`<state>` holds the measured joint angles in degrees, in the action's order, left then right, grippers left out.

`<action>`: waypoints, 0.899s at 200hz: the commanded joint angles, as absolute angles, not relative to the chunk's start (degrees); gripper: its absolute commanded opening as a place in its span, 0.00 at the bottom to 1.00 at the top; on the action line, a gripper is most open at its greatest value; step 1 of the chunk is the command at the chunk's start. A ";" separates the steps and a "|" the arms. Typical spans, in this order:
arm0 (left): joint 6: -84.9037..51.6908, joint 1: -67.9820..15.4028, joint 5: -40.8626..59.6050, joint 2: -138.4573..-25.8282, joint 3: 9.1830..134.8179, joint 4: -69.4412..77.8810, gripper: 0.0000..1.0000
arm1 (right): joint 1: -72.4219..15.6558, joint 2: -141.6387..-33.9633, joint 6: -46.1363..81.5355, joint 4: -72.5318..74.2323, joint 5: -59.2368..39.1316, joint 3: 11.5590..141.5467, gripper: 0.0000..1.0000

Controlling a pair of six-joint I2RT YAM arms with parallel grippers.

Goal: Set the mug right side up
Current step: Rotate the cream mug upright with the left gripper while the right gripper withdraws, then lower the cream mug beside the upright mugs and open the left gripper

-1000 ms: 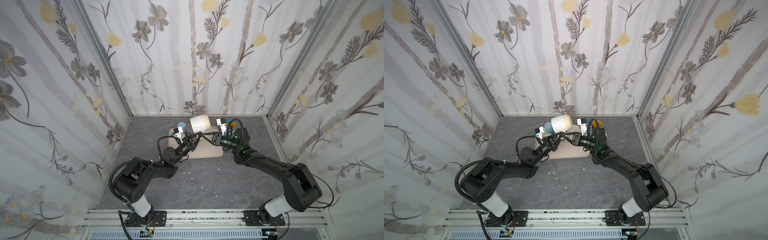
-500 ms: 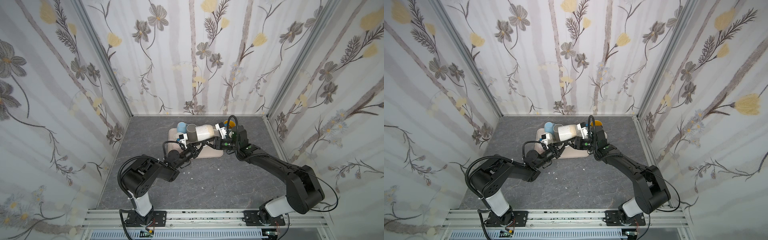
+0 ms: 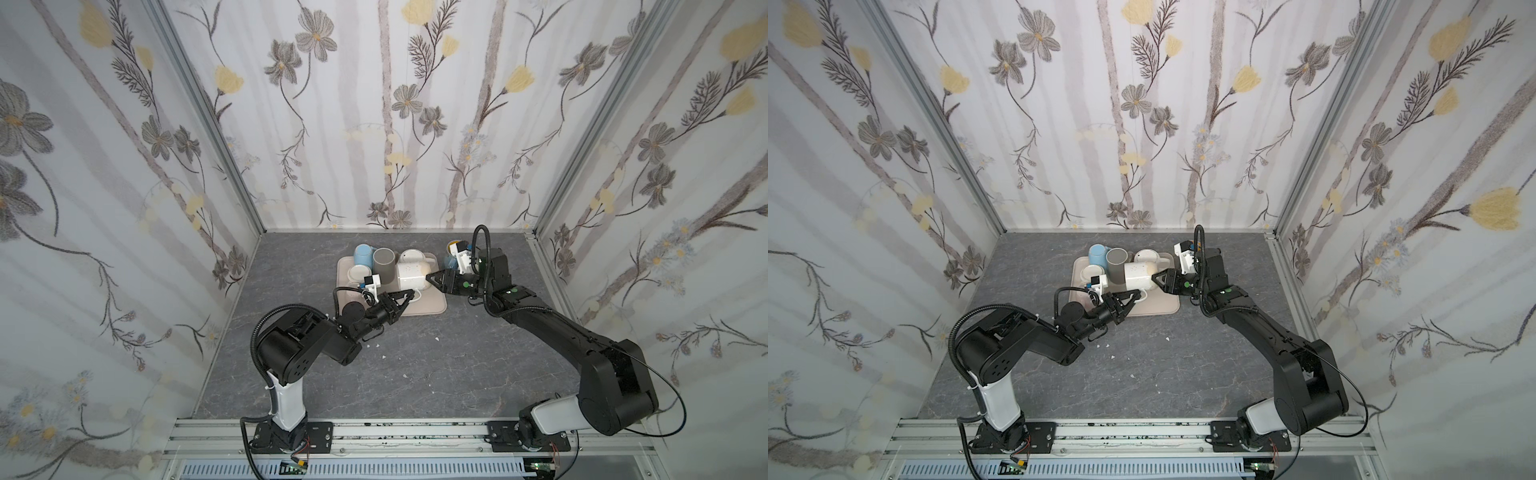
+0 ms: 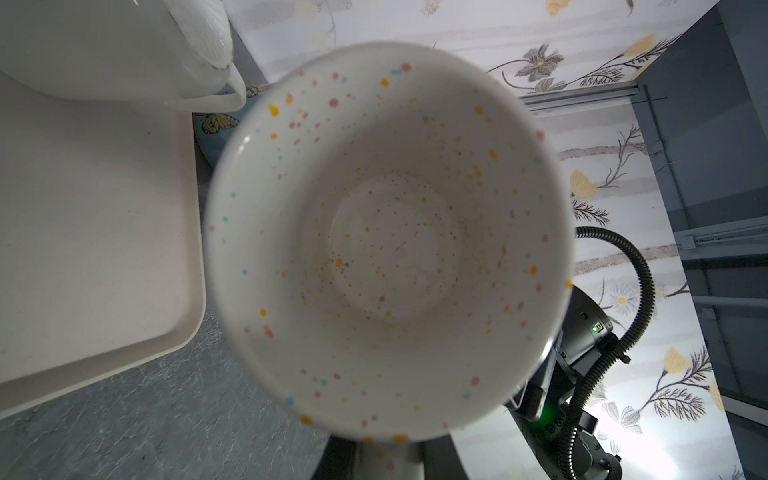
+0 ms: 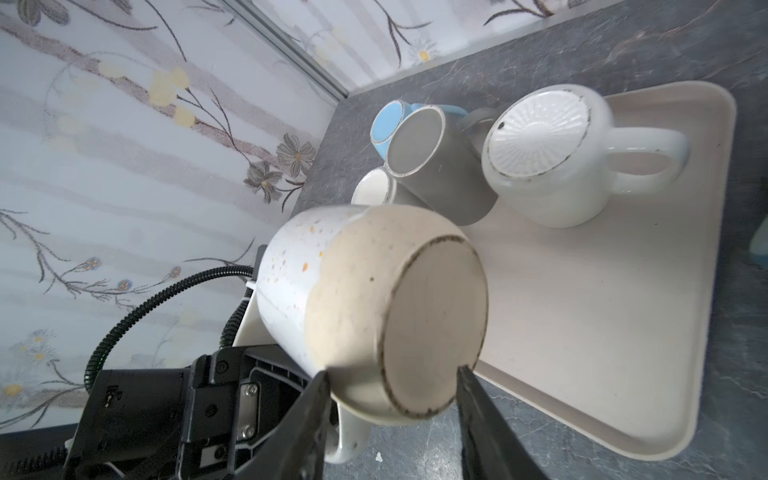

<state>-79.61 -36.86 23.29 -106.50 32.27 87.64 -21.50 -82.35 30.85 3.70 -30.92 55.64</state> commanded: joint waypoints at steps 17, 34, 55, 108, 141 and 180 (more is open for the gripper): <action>-74.20 -38.04 27.19 -105.88 35.18 91.08 0.00 | -18.50 -78.95 26.49 1.10 -25.97 56.52 0.47; -69.15 -39.10 27.93 -104.59 37.41 83.00 0.00 | -16.38 -76.69 25.69 0.54 -23.94 55.96 0.47; -60.96 -40.64 28.55 -102.88 41.79 70.01 0.00 | -13.24 -74.12 25.31 0.01 -21.71 54.82 0.47; -37.17 -46.43 25.30 -102.75 59.00 33.10 0.00 | -5.66 -69.24 26.73 -0.82 -18.94 51.76 0.47; -24.03 -50.69 19.09 -107.69 71.97 13.67 0.00 | -2.06 -65.20 27.07 -1.41 -15.76 50.18 0.47; -12.09 -55.03 10.49 -116.34 88.25 -3.54 0.00 | -0.79 -61.70 27.72 -1.16 -13.97 48.15 0.47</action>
<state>-24.12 -53.49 17.12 -112.81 81.17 7.49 -0.89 -62.92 26.96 -1.63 -15.49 49.23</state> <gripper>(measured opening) 0.143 0.473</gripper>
